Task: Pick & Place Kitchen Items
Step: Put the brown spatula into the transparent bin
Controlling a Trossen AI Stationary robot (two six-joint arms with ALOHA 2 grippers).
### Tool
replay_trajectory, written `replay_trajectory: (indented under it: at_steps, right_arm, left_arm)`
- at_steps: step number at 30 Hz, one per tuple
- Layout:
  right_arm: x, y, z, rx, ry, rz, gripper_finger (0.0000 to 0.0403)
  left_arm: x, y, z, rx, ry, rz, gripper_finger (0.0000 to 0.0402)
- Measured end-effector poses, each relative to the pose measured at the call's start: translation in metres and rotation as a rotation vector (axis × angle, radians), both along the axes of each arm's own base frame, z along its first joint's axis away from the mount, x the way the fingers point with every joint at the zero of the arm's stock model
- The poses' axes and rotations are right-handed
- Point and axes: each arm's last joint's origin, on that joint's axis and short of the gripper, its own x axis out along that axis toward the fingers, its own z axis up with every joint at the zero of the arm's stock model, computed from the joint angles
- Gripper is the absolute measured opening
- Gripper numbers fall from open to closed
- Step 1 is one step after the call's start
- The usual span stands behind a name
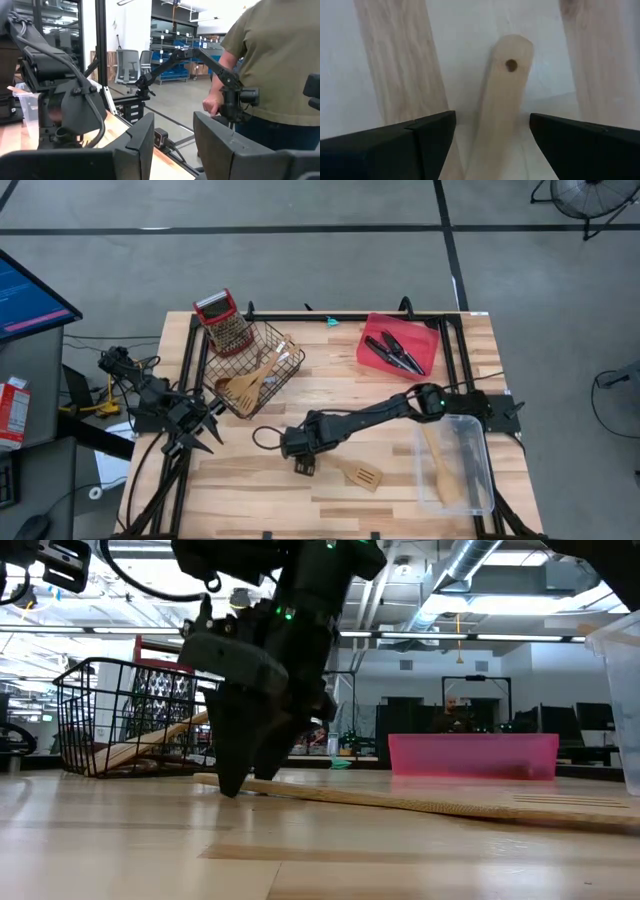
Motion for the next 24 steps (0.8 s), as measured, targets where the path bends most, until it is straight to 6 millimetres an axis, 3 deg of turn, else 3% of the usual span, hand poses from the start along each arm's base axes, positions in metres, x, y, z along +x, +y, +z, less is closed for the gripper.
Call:
replay_trajectory:
  at_steps: [7, 16, 24]
  right_arm:
    - [0.001, -0.005, -0.007, 0.023, 0.026, -0.01, 0.0243]
    - [0.002, -0.014, -0.008, 0.042, 0.044, -0.021, 0.0089]
    - [0.002, -0.017, -0.001, 0.039, 0.027, -0.006, 0.009]
  left_arm:
    - [0.0, 0.0, 0.0, -0.002, -0.002, 0.0, 0.0117]
    - [0.0, 0.0, 0.0, -0.002, -0.002, 0.0, 0.0117]
    - [0.0, 0.0, 0.0, -0.002, -0.002, 0.0, 0.0117]
